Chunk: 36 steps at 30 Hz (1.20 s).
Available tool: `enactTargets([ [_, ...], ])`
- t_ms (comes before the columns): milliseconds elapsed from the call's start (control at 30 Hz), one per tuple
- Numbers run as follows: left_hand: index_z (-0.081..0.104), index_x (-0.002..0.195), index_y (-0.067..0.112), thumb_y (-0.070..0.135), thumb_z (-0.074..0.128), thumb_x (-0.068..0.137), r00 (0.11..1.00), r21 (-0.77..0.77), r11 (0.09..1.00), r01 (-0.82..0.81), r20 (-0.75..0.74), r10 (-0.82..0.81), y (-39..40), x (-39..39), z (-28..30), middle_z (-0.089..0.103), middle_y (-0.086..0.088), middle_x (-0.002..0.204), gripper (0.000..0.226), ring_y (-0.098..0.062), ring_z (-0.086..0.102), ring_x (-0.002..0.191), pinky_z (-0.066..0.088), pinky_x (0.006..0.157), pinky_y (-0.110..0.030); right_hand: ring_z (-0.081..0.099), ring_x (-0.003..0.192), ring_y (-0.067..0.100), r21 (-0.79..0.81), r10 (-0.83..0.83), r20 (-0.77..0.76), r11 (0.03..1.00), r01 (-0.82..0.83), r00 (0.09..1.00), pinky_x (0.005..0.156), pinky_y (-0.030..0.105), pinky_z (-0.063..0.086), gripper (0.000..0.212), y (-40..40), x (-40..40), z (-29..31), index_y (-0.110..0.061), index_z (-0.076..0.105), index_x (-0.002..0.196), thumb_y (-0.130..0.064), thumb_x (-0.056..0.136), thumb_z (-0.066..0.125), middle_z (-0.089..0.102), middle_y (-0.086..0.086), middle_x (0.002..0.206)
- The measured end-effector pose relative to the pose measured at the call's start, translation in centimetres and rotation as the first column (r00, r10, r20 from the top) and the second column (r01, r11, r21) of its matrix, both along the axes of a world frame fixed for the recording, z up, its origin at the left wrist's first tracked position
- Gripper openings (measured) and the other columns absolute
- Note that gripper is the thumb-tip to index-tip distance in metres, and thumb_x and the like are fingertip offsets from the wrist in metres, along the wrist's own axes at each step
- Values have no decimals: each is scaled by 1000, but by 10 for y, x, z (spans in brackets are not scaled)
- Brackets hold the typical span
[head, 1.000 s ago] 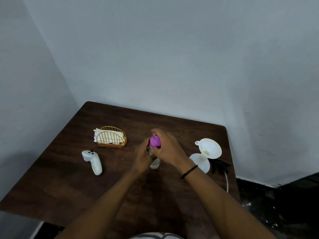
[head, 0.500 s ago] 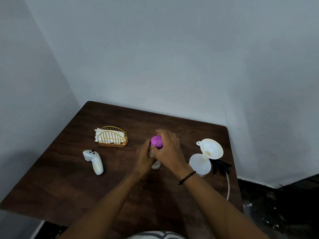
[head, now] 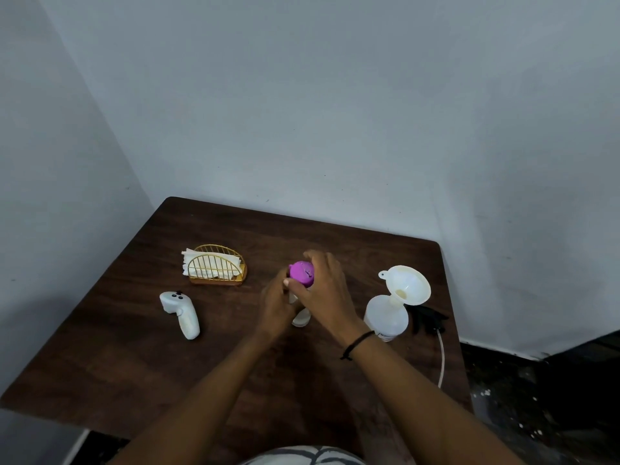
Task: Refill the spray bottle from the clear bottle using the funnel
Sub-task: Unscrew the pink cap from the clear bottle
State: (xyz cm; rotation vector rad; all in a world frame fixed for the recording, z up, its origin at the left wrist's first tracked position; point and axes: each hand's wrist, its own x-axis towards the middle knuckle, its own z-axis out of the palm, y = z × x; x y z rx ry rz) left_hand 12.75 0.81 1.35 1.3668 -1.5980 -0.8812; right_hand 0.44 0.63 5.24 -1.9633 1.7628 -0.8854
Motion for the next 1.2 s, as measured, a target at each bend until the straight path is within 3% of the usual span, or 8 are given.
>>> enactTargets([
  [133, 57, 126, 15, 10, 73, 84, 1000, -9, 1000, 7, 8, -7, -1, 4, -5, 67, 4, 114, 45, -4, 64, 104, 53, 86, -18, 45, 127, 17, 33, 101, 101, 994, -105, 990, 105, 40, 48, 72, 3, -4, -2, -22, 42, 144, -28, 82, 75, 46, 2, 143],
  [267, 53, 129, 18, 15, 74, 84, 999, 21, 1000, -14, 32, 13, -1, 4, -7, 65, 7, 117, 50, -4, 62, 109, 51, 91, -19, 41, 124, 16, 19, 36, 14, 999, -36, 999, 100, 33, 45, 81, 0, -1, 1, -25, 37, 145, -52, 78, 73, 39, 1, 142],
  [533, 57, 125, 15, 16, 74, 85, 999, -3, 1000, -9, 35, 9, -1, 3, -8, 66, 10, 110, 44, -1, 64, 102, 55, 85, -22, 41, 128, 15, 16, 72, 36, 997, -72, 997, 102, 33, 47, 80, 1, -2, -2, -23, 34, 148, -43, 82, 74, 37, 2, 146],
  [667, 56, 128, 13, 19, 75, 83, 1000, 25, 1000, -1, 13, 1, -3, 2, -12, 68, 0, 114, 50, -5, 65, 103, 57, 89, -36, 47, 130, 17, 53, 112, 151, 991, -121, 982, 105, 35, 49, 78, 1, -5, -1, -21, 36, 148, -23, 82, 76, 45, 1, 147],
  [767, 57, 123, 4, 45, 80, 74, 995, 103, 993, -58, -77, 66, -8, 2, -17, 68, -12, 112, 68, 9, 62, 94, 54, 93, -43, 41, 130, 14, 73, 85, 115, 993, -94, 990, 101, 30, 48, 83, -2, -2, 1, -26, 31, 149, -38, 81, 77, 32, 0, 150],
  [867, 57, 124, 5, 51, 81, 66, 996, 121, 991, -64, -48, 70, -9, -2, -17, 67, -12, 114, 78, -12, 65, 104, 53, 86, -18, 46, 123, 16, 7, 24, 78, 1000, -24, 997, 96, 32, 52, 73, -3, -2, -2, -23, 42, 139, -38, 79, 79, 42, 0, 137],
  [1067, 55, 122, 22, 18, 76, 83, 999, 23, 1000, 9, 33, -9, -3, 4, -13, 65, 15, 109, 45, 3, 63, 101, 52, 83, -14, 32, 139, 17, 74, 44, 175, 996, -57, 984, 111, 36, 39, 94, 0, 1, -2, -30, 24, 152, -50, 77, 78, 29, 0, 153],
  [1200, 55, 129, 16, 19, 75, 81, 1000, 9, 1000, 16, 21, -17, -4, 3, -13, 66, 4, 117, 52, -6, 64, 107, 55, 88, -25, 43, 128, 10, 47, 61, 224, 996, -74, 973, 106, 38, 48, 85, 1, -2, -1, -24, 31, 152, -27, 81, 78, 45, -1, 144],
])
